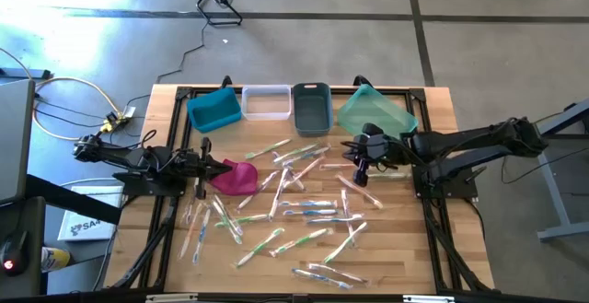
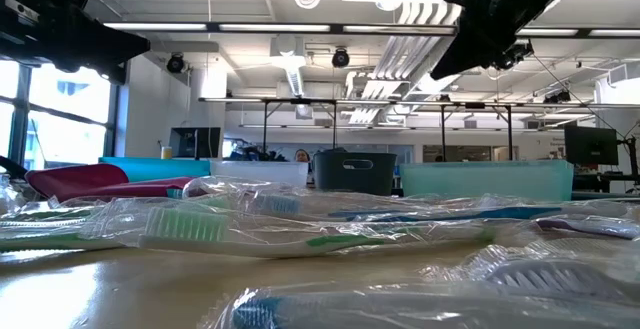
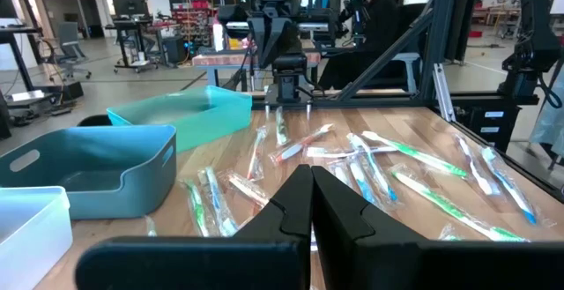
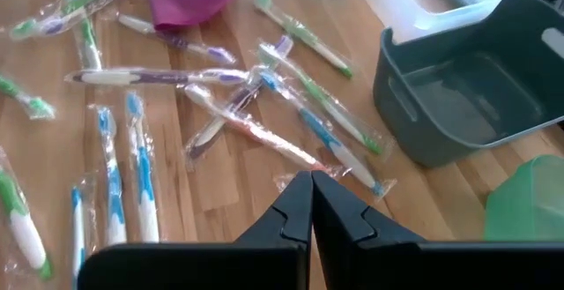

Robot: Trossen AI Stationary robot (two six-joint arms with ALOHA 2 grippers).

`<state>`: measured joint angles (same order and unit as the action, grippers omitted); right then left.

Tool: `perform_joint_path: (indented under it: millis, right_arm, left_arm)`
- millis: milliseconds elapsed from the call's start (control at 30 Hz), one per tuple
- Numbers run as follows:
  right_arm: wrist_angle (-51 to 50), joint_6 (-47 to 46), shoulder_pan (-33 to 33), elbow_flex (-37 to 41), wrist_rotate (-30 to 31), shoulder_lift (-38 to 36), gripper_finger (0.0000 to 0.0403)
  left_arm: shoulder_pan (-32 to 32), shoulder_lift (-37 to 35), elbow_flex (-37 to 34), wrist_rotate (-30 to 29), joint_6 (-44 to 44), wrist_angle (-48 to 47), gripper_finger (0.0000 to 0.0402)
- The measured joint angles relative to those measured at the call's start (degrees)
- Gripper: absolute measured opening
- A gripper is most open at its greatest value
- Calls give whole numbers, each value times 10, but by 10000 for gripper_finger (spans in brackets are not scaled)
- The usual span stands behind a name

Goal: Pick & Place Toothbrushes
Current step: Put the orange toothbrush into the light blue bin

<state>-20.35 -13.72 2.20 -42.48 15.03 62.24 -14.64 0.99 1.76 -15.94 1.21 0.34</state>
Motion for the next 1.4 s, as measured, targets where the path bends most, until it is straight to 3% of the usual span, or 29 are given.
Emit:
perform_joint_path:
  millis: [267,567,733,1400]
  right_arm:
    - [0,0,-9,0,1,0,14]
    - [-1,1,-9,0,26,21,131]
    - [-4,4,-9,0,28,33,169]
    - [1,2,-9,0,31,146,160]
  left_arm:
    - [0,0,0,0,0,0,0]
    - [0,0,0,0,0,0,0]
    - [0,0,0,0,0,0,0]
    - [0,0,0,0,0,0,0]
